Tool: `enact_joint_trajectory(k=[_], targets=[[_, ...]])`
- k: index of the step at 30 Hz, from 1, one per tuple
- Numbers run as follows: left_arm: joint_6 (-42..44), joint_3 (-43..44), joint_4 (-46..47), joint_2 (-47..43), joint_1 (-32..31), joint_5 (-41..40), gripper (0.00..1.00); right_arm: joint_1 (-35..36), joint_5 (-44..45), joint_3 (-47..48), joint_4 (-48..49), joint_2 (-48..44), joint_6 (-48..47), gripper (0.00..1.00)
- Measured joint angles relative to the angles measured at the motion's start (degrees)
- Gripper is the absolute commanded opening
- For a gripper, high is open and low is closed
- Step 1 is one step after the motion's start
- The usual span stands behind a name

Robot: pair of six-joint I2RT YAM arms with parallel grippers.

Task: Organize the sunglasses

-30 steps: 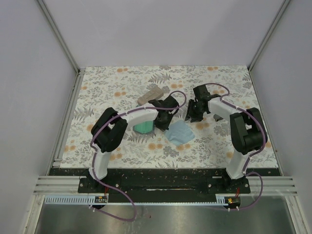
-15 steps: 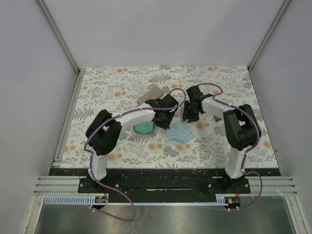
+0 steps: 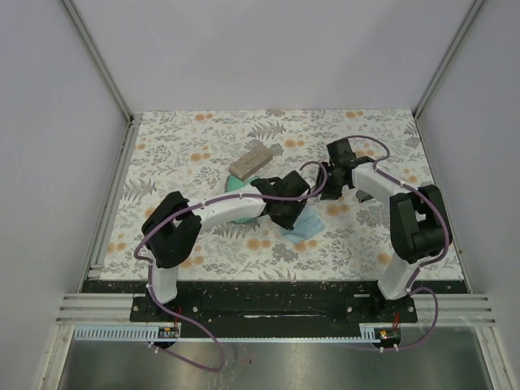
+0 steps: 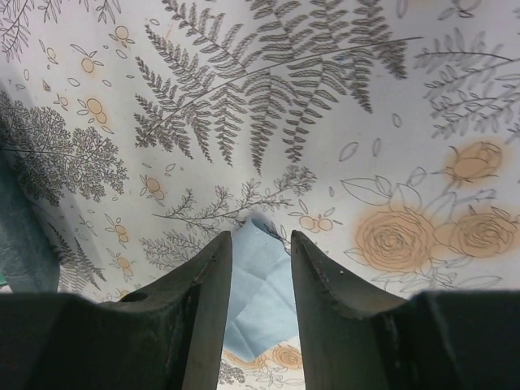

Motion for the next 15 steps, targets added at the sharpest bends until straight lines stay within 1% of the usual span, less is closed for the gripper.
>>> enact_joint_trajectory(k=[7,15], targets=[[0.1,-0.9,1.3,-0.3,-1.9,1.4,0.00,-3.4,-1.8,-4.1,0.4,-4.6,0.4,0.43],[-0.4,-2.7,2.6,-1.3,-3.7,4.1,0.00,-3.6,-3.7,-7.6,0.5,-6.9,0.5,0.43]])
